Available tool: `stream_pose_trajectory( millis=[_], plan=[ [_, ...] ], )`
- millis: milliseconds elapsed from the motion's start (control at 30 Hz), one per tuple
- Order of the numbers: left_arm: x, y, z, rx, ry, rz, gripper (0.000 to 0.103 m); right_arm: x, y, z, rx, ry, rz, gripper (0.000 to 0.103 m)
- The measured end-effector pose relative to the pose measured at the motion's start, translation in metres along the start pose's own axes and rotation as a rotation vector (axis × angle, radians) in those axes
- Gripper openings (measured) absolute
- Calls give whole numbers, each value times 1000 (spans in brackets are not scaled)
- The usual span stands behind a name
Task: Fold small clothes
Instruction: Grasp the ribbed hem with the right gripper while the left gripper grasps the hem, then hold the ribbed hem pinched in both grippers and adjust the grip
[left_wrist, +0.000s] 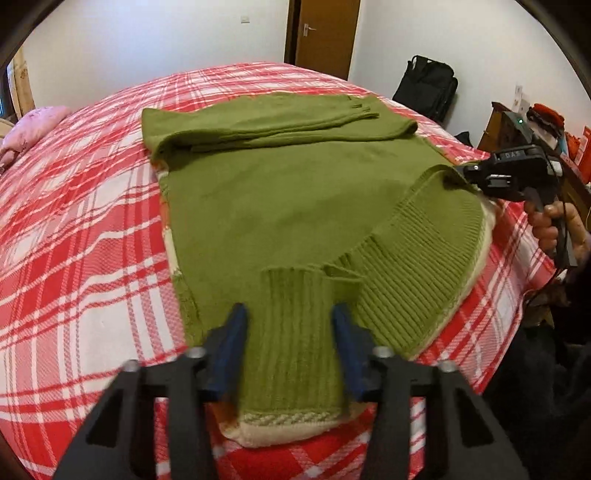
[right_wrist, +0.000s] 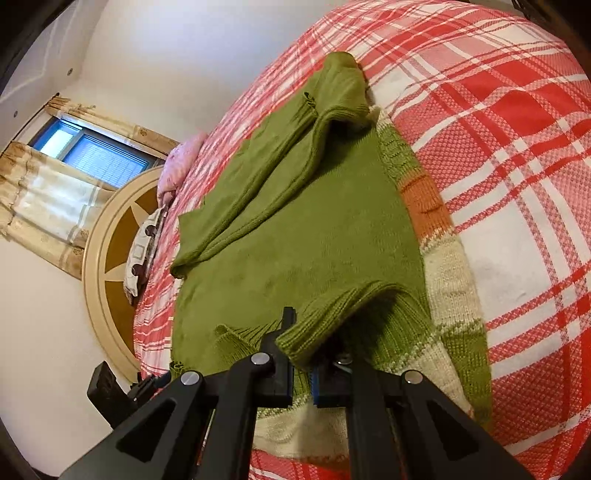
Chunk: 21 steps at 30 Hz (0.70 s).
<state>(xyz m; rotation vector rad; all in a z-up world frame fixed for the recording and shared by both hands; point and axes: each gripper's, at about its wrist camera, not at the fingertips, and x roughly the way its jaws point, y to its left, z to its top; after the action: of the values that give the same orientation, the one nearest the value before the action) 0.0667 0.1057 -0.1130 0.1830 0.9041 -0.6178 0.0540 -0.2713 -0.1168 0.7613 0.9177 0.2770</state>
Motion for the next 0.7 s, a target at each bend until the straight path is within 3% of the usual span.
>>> stream_pose_trajectory(
  millis=[100, 433, 500, 700],
  plan=[
    [-3, 2, -3, -34, 9, -8, 22, -2, 0, -1, -6, -7, 6, 6],
    [6, 10, 10, -179, 73, 26, 22, -24, 12, -6, -34, -54, 23, 6],
    [8, 8, 11, -181, 80, 49, 27, -28, 14, -8, -45, -56, 15, 6],
    [11, 6, 13, -183, 79, 91, 25, -39, 9, -7, 21, -78, 54, 6]
  ],
)
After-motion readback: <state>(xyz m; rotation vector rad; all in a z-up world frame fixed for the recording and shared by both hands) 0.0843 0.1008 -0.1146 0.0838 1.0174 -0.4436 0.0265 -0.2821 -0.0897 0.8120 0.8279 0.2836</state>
